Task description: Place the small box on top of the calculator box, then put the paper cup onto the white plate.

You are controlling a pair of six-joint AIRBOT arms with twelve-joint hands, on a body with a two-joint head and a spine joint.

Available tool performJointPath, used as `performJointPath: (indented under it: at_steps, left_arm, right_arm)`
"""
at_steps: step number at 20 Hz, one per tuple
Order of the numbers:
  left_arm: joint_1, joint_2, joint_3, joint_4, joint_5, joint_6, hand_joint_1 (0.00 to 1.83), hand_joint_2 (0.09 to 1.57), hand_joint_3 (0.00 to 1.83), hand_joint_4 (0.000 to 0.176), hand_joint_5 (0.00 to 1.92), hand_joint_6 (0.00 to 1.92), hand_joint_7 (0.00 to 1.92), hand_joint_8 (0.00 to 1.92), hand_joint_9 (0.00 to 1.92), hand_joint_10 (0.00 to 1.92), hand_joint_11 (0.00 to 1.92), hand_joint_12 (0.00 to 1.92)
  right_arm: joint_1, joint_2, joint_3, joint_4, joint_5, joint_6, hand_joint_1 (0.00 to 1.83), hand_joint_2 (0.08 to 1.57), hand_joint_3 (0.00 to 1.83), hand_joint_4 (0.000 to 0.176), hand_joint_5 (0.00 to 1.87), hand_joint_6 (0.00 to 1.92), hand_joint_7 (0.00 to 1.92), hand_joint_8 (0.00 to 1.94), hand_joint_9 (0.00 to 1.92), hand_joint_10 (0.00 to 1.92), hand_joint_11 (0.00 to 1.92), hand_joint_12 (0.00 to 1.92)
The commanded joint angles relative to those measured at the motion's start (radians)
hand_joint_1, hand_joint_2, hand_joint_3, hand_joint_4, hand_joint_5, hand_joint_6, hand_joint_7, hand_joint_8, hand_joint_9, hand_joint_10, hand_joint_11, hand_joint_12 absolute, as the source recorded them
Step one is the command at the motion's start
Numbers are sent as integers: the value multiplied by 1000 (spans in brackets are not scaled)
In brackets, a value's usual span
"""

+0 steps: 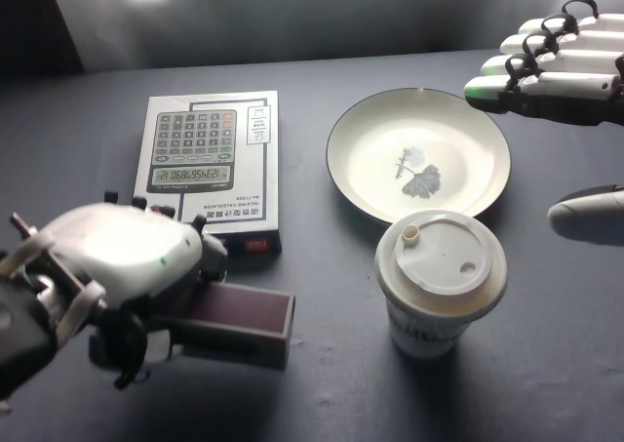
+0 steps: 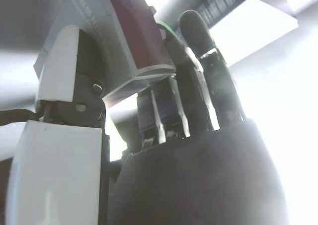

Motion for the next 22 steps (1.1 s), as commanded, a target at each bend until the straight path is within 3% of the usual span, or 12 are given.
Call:
performJointPath:
  at_steps: [1, 7, 9, 10, 12, 14, 17, 20, 22]
  left_arm:
    - [-31, 14, 7, 25, -43, 28, 1338, 1237, 0, 0, 750, 1029, 798, 1418, 598, 1625, 355, 1309]
    - [-178, -4, 83, -76, 30, 158, 1331, 1255, 0, 0, 679, 1138, 778, 1450, 588, 1640, 356, 1313]
    - [-219, -23, 131, -79, 72, 160, 1334, 1245, 0, 0, 746, 1047, 765, 1468, 594, 1628, 379, 1304]
    - [-238, -31, 159, -78, 98, 160, 1340, 1234, 0, 0, 782, 980, 785, 1453, 622, 1636, 393, 1309]
    - [-265, -44, 204, -67, 141, 159, 1332, 1249, 1, 0, 730, 1055, 757, 1477, 600, 1635, 400, 1294]
    - [-282, -56, 246, -65, 174, 159, 1335, 1246, 0, 0, 750, 1010, 762, 1492, 612, 1667, 365, 1354]
    - [-288, -68, 296, -67, 217, 150, 1327, 1263, 0, 0, 698, 1100, 736, 1512, 580, 1656, 369, 1323]
    - [-290, -94, 367, -36, 266, 108, 1341, 1232, 0, 0, 778, 974, 801, 1426, 625, 1652, 363, 1360]
    - [-288, -112, 408, -11, 285, 73, 1334, 1250, 0, 0, 710, 1075, 780, 1439, 590, 1654, 345, 1341]
  right_arm:
    - [14, 13, -2, 31, 95, 1, 99, 1284, 2, 0, 114, 6, 76, 6, 37, 9, 14, 7]
    - [14, 13, -2, 31, 95, 1, 48, 1294, 4, 0, 86, 1, 50, 0, 19, 0, 6, 7]
    - [14, 13, -2, 31, 95, 1, 97, 1283, 0, 0, 111, 7, 92, 10, 50, 10, 28, 26]
    - [14, 13, -2, 31, 95, 1, 74, 1284, 1, 0, 125, 1, 103, 1, 62, 2, 0, 133]
    - [14, 13, -2, 31, 95, 1, 84, 1284, 0, 0, 125, 2, 90, 1, 45, 2, 0, 126]
    - [14, 13, -2, 31, 95, 1, 65, 1291, 2, 0, 90, 0, 60, 0, 16, 1, 0, 19]
    - [15, 13, -2, 31, 95, 1, 125, 1275, 0, 0, 159, 4, 120, 10, 83, 3, 0, 181]
    - [15, 13, -2, 31, 96, 1, 104, 1284, 1, 0, 159, 3, 118, 2, 72, 4, 0, 138]
    - [15, 13, -2, 31, 96, 1, 89, 1291, 2, 0, 117, 0, 89, 0, 54, 0, 0, 103]
